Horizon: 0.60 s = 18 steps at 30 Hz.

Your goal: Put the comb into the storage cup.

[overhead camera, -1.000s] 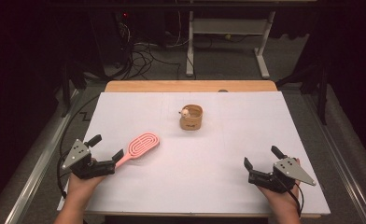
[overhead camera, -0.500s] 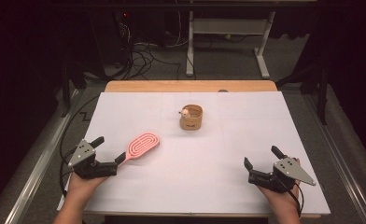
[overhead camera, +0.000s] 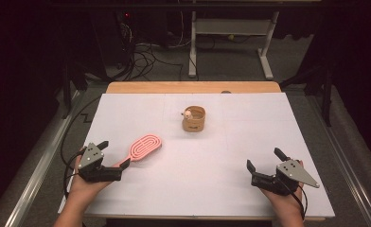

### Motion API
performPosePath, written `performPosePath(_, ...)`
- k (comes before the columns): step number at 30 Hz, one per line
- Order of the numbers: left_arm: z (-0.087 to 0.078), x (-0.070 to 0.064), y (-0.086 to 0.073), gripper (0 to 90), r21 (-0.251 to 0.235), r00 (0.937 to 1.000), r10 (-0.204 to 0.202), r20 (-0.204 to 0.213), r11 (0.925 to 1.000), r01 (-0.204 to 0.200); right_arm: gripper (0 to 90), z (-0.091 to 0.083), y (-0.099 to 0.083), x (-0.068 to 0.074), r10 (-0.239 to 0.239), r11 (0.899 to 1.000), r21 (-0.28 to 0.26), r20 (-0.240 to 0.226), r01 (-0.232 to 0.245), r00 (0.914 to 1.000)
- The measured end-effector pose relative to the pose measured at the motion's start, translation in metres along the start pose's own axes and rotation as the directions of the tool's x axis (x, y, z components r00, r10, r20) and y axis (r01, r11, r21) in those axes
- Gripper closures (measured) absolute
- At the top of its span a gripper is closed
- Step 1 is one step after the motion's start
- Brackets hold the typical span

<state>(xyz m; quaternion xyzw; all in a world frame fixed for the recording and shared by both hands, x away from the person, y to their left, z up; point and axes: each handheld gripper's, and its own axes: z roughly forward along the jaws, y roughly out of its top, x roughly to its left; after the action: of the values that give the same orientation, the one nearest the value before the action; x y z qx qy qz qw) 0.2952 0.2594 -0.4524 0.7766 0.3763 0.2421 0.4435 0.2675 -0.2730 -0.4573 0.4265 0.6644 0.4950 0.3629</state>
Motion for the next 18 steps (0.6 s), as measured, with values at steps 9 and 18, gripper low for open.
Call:
performPosePath(9, 0.0046, -0.0035, -0.0004, 0.0, 0.084, 0.9993, 0.038, 0.007, 0.9957, -0.038, 0.4, 0.0000, 0.0002, 0.0006, 0.000, 1.000, -0.001, -0.002, 0.000, 1.0000)
performPosePath(18, 0.0062, -0.0031, -0.0014, 0.0, 0.153, 0.9987, 0.044, 0.027, 0.9871, -0.048, 0.4, -0.0001, 0.0003, 0.0012, -0.002, 1.000, 0.000, -0.003, 0.002, 1.0000)
